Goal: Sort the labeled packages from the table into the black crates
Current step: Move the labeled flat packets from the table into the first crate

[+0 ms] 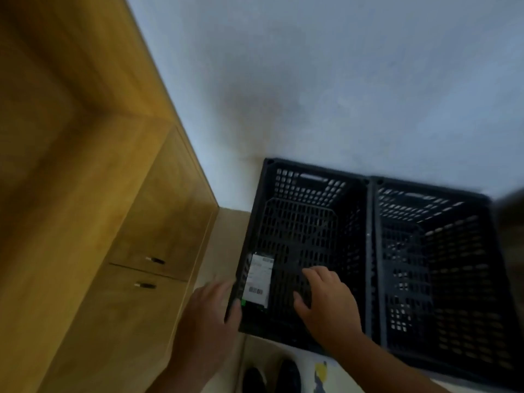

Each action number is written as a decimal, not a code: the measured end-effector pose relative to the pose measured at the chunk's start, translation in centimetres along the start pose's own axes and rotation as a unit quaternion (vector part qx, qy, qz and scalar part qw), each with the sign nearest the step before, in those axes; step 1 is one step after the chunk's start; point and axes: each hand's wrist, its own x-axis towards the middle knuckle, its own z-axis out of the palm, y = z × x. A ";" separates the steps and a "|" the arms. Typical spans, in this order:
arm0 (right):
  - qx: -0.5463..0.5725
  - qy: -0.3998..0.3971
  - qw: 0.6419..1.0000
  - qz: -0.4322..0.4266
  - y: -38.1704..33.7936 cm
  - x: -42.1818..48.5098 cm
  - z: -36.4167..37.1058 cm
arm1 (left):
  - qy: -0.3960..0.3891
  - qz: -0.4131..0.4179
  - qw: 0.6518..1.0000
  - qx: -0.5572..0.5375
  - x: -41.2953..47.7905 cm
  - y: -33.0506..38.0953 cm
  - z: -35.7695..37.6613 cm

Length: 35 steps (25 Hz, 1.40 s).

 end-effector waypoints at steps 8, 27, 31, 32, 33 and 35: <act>-0.071 0.091 0.993 -0.004 0.9 -12.1 -13.9 | -0.059 0.263 0.959 0.093 -4.3 15.7 -1.1; -0.053 0.253 0.947 0.189 28.1 -36.4 -23.8 | -0.078 0.468 0.872 0.124 -22.8 42.7 17.3; -0.048 0.271 0.936 0.218 35.1 -41.6 -25.4 | -0.084 0.470 0.870 0.121 -27.8 47.6 22.2; -0.048 0.274 0.933 0.229 36.4 -42.6 -25.6 | -0.083 0.474 0.868 0.123 -28.6 48.6 23.1; -0.048 0.277 0.929 0.239 37.9 -43.6 -25.8 | -0.081 0.481 0.864 0.126 -29.4 49.7 24.0; -0.042 0.279 0.925 0.254 40.2 -44.8 -26.1 | -0.079 0.487 0.860 0.128 -30.2 51.5 25.6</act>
